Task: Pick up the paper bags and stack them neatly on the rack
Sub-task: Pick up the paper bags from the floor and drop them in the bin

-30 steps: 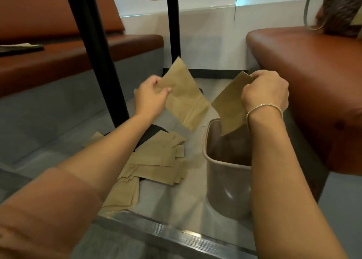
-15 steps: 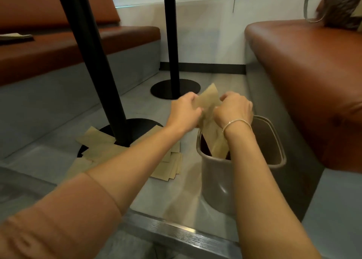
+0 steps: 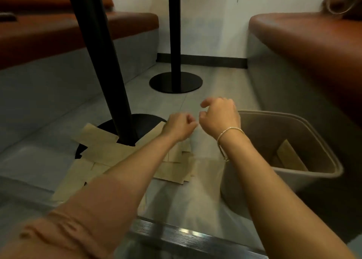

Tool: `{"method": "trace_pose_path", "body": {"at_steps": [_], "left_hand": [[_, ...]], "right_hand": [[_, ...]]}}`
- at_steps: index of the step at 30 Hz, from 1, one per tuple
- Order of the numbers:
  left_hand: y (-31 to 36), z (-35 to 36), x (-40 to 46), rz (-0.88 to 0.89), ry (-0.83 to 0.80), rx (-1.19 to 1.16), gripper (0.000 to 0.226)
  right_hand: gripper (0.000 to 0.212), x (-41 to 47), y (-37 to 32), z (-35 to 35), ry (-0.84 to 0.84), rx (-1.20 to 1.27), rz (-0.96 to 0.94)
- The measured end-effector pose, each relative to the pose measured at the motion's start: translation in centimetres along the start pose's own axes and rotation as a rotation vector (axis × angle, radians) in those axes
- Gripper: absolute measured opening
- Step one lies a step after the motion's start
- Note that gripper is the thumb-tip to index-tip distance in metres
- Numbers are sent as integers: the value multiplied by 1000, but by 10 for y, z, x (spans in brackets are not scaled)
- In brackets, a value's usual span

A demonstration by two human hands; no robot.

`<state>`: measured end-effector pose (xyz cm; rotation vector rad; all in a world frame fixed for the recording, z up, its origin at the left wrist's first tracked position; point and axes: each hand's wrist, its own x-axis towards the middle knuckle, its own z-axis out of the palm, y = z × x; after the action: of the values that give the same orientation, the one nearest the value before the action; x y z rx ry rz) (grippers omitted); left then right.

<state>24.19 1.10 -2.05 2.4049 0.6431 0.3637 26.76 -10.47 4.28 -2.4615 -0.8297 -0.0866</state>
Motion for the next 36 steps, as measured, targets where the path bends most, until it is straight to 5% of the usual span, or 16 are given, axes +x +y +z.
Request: {"method": "trace_pose_path", "body": {"at_steps": [5, 12, 26, 29, 36], "left_hand": [[-101, 17, 12, -193, -226, 292, 39], [-178, 55, 16, -251, -344, 391, 50], [-193, 85, 41, -138, -374, 602, 42], [-194, 85, 42, -112, -367, 589, 36], [-205, 78, 43, -225, -311, 446, 32]], "right_hand": [[29, 19, -2, 94, -235, 3, 74], [44, 0, 45, 213, -561, 40, 354], [57, 4, 57, 260, -450, 495, 775], [65, 2, 57, 263, -436, 567, 756], [31, 3, 50, 252, -367, 495, 591]]}}
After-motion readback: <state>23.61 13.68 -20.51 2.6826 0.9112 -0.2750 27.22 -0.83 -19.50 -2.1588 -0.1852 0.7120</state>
